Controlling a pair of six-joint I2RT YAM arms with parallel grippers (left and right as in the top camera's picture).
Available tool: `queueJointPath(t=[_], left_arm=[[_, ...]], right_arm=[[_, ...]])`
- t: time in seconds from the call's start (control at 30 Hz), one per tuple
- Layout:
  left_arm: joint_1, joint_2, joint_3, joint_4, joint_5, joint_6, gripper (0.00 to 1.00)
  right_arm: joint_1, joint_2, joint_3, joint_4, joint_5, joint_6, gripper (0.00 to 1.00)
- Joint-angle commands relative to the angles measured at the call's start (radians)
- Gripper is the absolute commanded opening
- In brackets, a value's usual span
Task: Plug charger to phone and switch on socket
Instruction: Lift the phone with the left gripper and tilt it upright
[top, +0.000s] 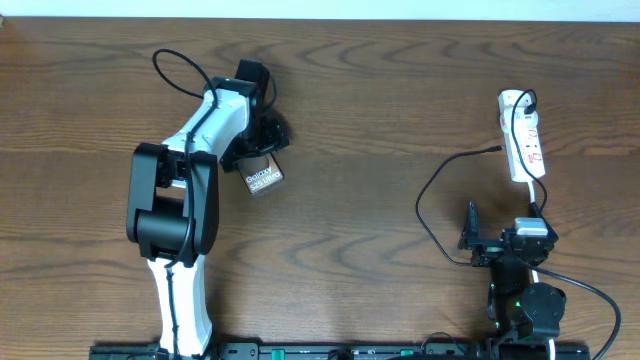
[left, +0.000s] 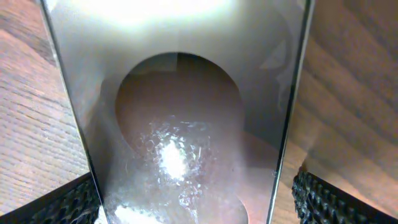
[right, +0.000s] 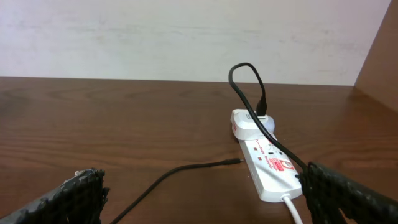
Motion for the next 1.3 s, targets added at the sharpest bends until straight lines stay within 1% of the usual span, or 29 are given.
queueJointPath(t=[0.0,0.23,0.47,0.57,0.63,0.8,0.93,1.03,1.1,1.13,1.17,1.27], left_arm=[[-0.002,0.187,-0.111,0.046,0.0,-0.032,0.98],[-0.002,0.187,-0.161,0.085,0.0,-0.03,0.98],[-0.001,0.188,-0.164,0.096,0.0,0.05,0.98],[-0.002,0.188,-0.164,0.096,0.0,0.054,0.98],[-0.002,0.188,-0.164,0.096,-0.001,0.078,0.98],[-0.002,0.188,-0.164,0.092,-0.018,0.079,1.0],[-0.002,0.188,-0.164,0.092,-0.018,0.078,0.86],[-0.002,0.188,-0.164,0.092,-0.018,0.074,0.83],[-0.002,0.188,-0.164,0.092,-0.018,0.074,0.79],[-0.002,0.188,-0.164,0.091,-0.018,0.074,0.74],[-0.002,0.188,-0.164,0.089,-0.018,0.074,0.72],[-0.002,0.188,-0.164,0.08,-0.018,0.074,0.72]], right_arm=[[-0.002,-0.005,-0.002,-0.004,-0.006,-0.005,0.99],[-0.002,-0.005,-0.002,-0.004,-0.006,-0.005,0.99],[-0.002,-0.005,-0.002,-0.004,-0.006,-0.005,0.99],[-0.002,-0.005,-0.002,-0.004,-0.006,-0.005,0.99],[-0.002,-0.005,-0.002,-0.004,-0.006,-0.005,0.99],[-0.002,-0.005,-0.002,-0.004,-0.006,-0.005,0.99],[-0.002,-0.005,-0.002,-0.004,-0.006,-0.005,0.99],[-0.002,-0.005,-0.002,-0.004,-0.006,-0.005,0.99],[-0.002,-0.005,-0.002,-0.004,-0.006,-0.005,0.99],[-0.002,-0.005,-0.002,-0.004,-0.006,-0.005,0.99],[-0.002,-0.005,-0.002,-0.004,-0.006,-0.005,0.99],[-0.002,-0.005,-0.002,-0.004,-0.006,-0.005,0.99]])
